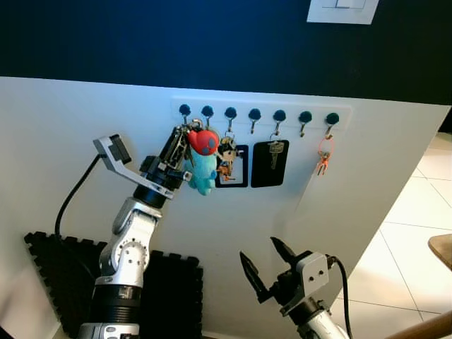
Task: Hang keys on a hook
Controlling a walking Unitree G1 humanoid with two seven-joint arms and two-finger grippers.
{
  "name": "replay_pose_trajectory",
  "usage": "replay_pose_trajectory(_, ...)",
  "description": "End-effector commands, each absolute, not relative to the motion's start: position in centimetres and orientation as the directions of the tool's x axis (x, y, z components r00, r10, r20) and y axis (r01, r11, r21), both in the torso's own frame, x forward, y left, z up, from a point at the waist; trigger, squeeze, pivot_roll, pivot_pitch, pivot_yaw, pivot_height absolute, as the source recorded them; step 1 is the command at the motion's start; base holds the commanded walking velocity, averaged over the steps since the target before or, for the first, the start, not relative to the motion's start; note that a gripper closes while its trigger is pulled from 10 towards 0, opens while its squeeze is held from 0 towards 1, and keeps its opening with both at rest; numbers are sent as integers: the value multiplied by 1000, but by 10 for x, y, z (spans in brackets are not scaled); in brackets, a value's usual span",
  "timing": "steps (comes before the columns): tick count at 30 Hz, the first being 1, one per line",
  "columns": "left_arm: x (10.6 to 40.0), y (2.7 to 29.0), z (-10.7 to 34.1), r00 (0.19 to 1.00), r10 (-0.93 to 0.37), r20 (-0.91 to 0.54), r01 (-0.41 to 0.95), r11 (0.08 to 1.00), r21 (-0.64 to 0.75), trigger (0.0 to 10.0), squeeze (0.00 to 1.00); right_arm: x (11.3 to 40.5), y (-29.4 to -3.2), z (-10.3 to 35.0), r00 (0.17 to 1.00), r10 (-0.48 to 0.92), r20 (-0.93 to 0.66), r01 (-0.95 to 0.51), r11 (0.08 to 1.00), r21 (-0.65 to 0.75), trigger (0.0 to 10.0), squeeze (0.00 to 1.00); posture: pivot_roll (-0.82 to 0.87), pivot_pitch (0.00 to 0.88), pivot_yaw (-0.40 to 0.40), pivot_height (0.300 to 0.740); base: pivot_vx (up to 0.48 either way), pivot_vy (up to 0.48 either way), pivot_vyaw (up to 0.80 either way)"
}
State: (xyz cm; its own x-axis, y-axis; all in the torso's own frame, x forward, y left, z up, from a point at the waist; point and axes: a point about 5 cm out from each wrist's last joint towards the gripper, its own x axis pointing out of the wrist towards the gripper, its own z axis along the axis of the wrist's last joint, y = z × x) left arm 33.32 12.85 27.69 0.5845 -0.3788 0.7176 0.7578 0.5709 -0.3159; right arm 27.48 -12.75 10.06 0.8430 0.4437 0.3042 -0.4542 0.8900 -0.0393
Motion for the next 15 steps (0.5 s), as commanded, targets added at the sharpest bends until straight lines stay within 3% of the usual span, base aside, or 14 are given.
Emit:
replay_pose_trajectory(1,335,127,279,581,-361,730,759,565,-325,10000,0,274,-127,103,842,441,310,-456,889,-26,10000,0,36,65,6,740,0,0,0)
replay_pose_trajectory(8,340,125,277,592,-363,719,752,571,-330,10000,0,274,-123,108,831,454,322,-470,882,-29,10000,0,34,64,7,740,0,0,0)
replay_pose_trajectory(15,351,131,270,670,-293,682,663,650,-372,10000,0,275,-122,109,828,460,321,-477,878,-27,10000,0,31,68,9,740,0,0,0)
